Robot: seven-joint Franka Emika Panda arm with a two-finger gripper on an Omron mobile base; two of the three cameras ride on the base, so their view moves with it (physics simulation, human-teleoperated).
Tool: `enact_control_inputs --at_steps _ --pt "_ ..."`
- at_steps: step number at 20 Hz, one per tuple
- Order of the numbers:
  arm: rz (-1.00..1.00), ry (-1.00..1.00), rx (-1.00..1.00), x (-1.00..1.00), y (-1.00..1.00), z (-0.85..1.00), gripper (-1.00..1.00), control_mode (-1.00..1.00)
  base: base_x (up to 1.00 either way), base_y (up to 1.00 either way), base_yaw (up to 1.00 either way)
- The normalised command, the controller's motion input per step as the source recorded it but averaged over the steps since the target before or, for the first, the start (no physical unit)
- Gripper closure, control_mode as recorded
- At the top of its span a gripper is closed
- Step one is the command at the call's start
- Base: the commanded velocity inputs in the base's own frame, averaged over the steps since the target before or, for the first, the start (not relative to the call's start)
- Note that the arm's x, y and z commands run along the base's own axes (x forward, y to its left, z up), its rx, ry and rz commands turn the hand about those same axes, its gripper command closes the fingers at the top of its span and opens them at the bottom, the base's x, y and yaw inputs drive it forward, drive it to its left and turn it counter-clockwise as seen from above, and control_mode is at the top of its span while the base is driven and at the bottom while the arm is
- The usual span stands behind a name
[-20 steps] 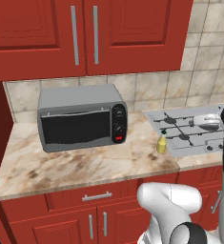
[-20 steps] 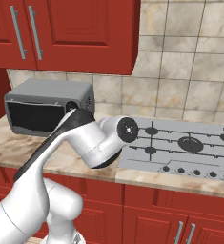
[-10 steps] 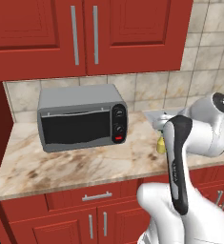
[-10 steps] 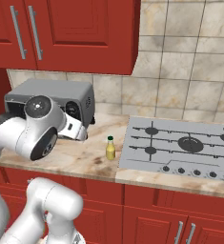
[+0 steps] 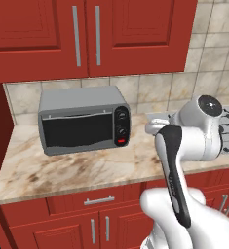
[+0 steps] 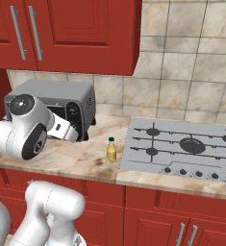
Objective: Take 2 condiments from the cabinet and move them on the counter near the stove.Make sure the condiments are lined up with each other, next to each other.
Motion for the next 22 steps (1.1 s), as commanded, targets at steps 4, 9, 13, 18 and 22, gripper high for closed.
enact_control_inputs --at_steps 4,9,13,18,22 --pt "0.03 -0.04 0.00 -0.02 0.00 0.06 -1.00 -1.00 0.00 0.00 0.00" --pt "0.22 -0.19 -0.01 -0.25 0.00 0.23 -1.00 -1.00 0.00 0.00 0.00" --pt "0.25 -0.20 -0.02 -0.42 -0.01 0.19 -1.00 -1.00 0.00 0.00 0.00" --pt "0.05 -0.12 -0.03 -0.59 0.00 0.18 -1.00 -1.00 0.00 0.00 0.00" --pt "0.00 -0.12 -0.08 -0.50 0.01 0.06 -1.00 -1.00 0.00 0.00 0.00"
